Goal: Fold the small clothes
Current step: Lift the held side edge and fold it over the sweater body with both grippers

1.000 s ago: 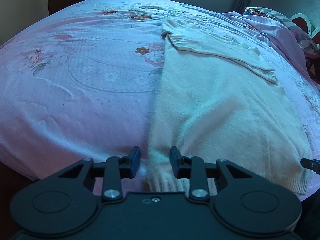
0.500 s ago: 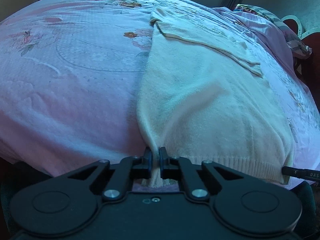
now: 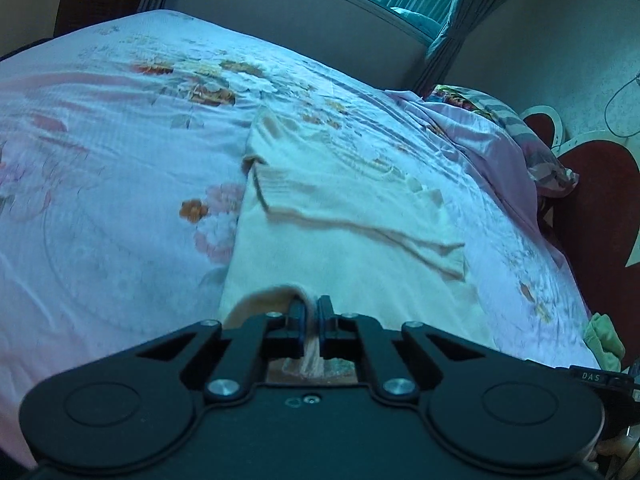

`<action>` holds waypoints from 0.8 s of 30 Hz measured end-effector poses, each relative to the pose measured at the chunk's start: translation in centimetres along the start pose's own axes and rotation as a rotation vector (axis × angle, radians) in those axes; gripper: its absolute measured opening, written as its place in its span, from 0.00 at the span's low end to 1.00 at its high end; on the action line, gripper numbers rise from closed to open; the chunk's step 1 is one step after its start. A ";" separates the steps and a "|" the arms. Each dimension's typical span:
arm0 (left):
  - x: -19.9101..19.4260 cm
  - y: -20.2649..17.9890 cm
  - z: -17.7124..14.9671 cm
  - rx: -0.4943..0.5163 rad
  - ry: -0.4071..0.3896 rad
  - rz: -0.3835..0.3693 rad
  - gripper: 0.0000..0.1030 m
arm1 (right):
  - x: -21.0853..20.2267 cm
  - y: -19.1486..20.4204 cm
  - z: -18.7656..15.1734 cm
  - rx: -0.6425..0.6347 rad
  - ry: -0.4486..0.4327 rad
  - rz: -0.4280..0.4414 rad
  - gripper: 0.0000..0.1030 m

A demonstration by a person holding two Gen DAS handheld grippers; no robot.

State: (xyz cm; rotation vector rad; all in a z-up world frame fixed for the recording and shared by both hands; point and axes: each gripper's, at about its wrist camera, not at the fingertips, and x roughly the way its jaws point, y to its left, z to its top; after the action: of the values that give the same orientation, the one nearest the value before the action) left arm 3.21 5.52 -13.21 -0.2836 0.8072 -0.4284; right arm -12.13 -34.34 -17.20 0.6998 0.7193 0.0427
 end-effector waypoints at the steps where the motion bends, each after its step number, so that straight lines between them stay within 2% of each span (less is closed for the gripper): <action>1: 1.0 0.1 1.0 -0.006 -0.005 0.006 0.04 | 0.7 -0.1 0.9 0.002 -0.004 -0.006 0.06; 4: 4.5 0.5 3.6 -0.034 0.000 0.021 0.04 | 3.4 -0.9 3.9 0.039 -0.008 -0.019 0.06; 6: 7.1 0.7 4.8 -0.025 0.032 0.033 0.06 | 5.5 -1.2 5.3 0.039 -0.008 -0.054 0.06; 9: 10.0 1.1 5.3 -0.006 0.072 0.078 0.18 | 8.6 -2.2 6.8 0.048 0.035 -0.101 0.07; 11: 10.2 1.4 5.6 -0.001 0.083 0.077 0.20 | 8.9 -2.5 7.2 0.041 0.020 -0.105 0.07; 12: 9.8 1.6 5.7 -0.003 0.076 0.060 0.22 | 8.8 -2.4 7.4 0.024 0.001 -0.115 0.09; 14: 8.9 1.6 5.9 0.031 0.056 0.074 0.26 | 8.3 -2.3 7.7 -0.015 -0.036 -0.146 0.33; 15: 8.6 1.7 6.0 0.059 0.049 0.087 0.29 | 8.1 -2.4 7.8 -0.030 -0.056 -0.158 0.51; 20: 9.3 1.9 5.4 0.169 0.093 0.112 0.28 | 8.4 -1.0 7.0 -0.165 -0.056 -0.185 0.51; 24: 10.6 1.9 4.6 0.172 0.125 0.108 0.28 | 10.0 0.0 5.7 -0.238 -0.011 -0.200 0.51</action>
State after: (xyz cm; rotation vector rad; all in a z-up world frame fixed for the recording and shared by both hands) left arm 13.66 2.55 -17.69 -0.0540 0.8973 -0.4142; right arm -0.98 -34.89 -20.02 0.3988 0.7563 -0.0586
